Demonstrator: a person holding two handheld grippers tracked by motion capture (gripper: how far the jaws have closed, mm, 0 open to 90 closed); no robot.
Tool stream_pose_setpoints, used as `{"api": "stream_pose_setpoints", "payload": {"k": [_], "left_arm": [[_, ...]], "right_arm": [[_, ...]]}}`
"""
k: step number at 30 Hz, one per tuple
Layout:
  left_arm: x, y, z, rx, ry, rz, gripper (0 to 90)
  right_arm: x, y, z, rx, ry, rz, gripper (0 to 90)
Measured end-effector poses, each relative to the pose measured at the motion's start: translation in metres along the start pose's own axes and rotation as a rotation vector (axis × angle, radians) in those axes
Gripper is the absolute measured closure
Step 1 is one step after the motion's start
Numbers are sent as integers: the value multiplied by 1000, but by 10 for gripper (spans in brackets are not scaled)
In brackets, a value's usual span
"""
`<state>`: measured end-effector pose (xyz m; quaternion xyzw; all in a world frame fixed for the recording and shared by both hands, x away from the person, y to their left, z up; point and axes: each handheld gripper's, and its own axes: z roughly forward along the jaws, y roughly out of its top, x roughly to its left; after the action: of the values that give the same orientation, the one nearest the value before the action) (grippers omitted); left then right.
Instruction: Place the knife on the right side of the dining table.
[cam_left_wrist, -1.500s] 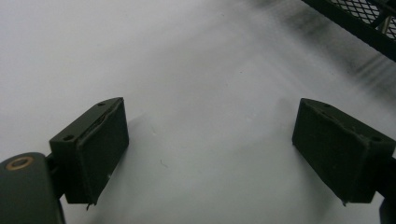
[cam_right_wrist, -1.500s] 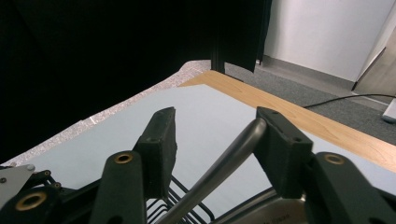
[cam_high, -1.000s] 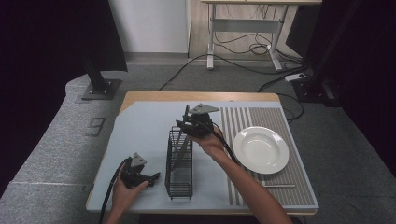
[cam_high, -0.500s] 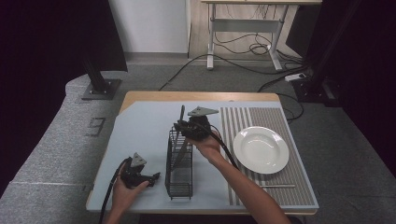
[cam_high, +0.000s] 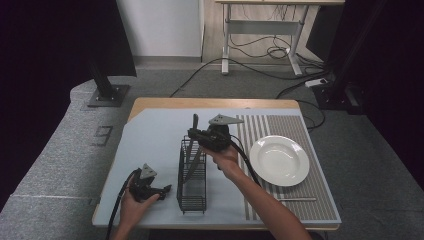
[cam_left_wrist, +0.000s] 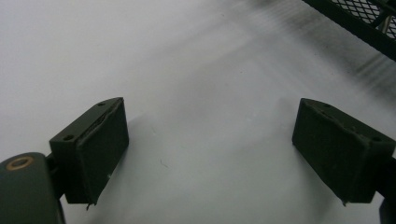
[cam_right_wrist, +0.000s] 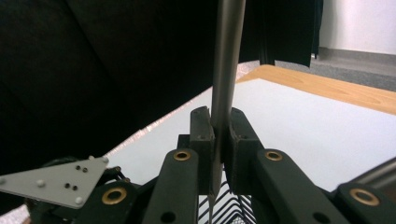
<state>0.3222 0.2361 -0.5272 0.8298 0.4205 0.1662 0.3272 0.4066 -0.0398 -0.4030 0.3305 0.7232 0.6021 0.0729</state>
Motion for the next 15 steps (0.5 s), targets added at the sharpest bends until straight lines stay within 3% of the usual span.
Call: {"api": "stream_pose_setpoints", "payload": {"k": [15], "left_arm": [[0, 0, 0, -1, -1, -1, 101]], "right_arm": [[-11, 26, -48, -162, 17, 38, 837]]}}
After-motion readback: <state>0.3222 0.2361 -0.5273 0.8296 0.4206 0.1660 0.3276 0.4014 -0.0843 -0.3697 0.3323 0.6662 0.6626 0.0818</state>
